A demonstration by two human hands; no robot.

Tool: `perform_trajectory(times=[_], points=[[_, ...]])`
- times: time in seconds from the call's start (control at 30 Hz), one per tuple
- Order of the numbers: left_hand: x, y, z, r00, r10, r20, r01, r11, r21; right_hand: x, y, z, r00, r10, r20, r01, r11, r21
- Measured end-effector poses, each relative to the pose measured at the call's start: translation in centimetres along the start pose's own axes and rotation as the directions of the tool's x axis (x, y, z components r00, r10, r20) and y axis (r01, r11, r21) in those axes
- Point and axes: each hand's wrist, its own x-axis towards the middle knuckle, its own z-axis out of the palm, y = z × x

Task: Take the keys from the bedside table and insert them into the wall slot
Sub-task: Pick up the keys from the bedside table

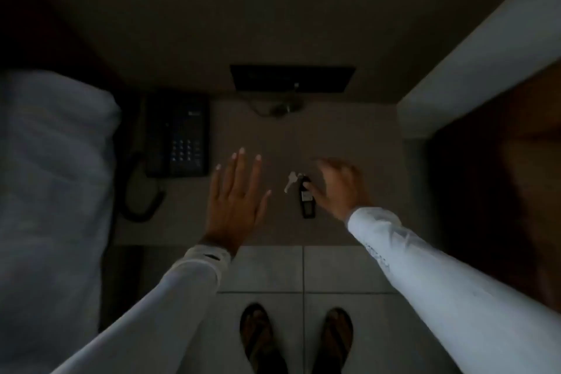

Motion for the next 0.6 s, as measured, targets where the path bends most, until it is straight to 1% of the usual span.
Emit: perform_trajectory(times=[0.07,0.13,0.2,0.23,0.3,0.4,0.43,0.53,0.6], points=[[0.5,0.1,3.4,0.998,-0.014,0.058,0.017,0.999,-0.05,1.3,0.7,3.4,0.995,0.088,0.055,-0.093,0.991,0.095],[0.9,0.2,6.7,0.997,-0.009,0.071,0.014,0.997,-0.077,2.1,1.4,5.6,0.987,0.13,0.089,-0.142,0.98,0.136],[1.0,0.3,9.4,0.992,-0.005,0.124,0.022,0.99,-0.138,2.8,2.0,7.4,0.989,0.129,0.073,-0.14,0.974,0.18],[1.0,0.1,10.5,0.991,0.001,0.134,0.018,0.99,-0.138,3.2,2.4,8.0,0.99,0.128,0.05,-0.136,0.968,0.209],[0.9,-0.3,12.0,0.992,0.013,0.126,0.001,0.994,-0.105,3.8,2.8,8.7,0.992,0.127,0.018,-0.127,0.958,0.255],[0.6,-0.5,13.3,0.999,0.008,0.034,-0.005,0.996,-0.093,4.3,3.2,9.4,0.988,0.154,-0.005,-0.142,0.921,0.363],[0.7,-0.6,13.5,1.0,0.011,0.01,-0.01,0.995,-0.095,4.4,3.4,9.5,0.985,0.173,0.003,-0.16,0.9,0.406],[0.9,-0.9,13.5,1.0,0.027,0.001,-0.027,0.997,-0.066,4.7,3.5,9.3,0.964,0.244,0.101,-0.258,0.783,0.565],[1.0,-0.7,12.8,0.999,0.024,0.042,-0.022,0.998,-0.057,4.6,3.5,8.7,0.952,0.27,0.142,-0.299,0.733,0.611]])
